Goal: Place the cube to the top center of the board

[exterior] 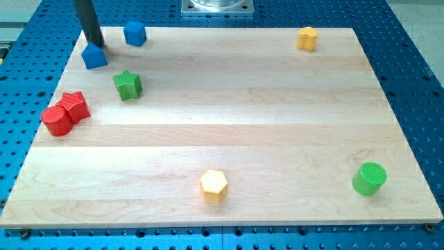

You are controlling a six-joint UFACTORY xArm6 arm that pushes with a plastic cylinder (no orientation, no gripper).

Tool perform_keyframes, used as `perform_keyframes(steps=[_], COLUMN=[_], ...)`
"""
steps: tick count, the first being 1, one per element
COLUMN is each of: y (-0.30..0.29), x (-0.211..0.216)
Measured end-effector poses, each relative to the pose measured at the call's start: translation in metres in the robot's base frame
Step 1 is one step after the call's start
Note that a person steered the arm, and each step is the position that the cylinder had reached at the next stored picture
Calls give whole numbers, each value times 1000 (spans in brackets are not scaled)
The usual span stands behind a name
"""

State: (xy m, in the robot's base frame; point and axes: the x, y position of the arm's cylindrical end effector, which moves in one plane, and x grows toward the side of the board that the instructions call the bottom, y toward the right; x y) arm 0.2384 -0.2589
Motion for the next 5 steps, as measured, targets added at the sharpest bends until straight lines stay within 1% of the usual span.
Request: perform_keyframes(steps=[2,3,4,5], y=[80,80,68,128], x=[-12,-18,-28,-44])
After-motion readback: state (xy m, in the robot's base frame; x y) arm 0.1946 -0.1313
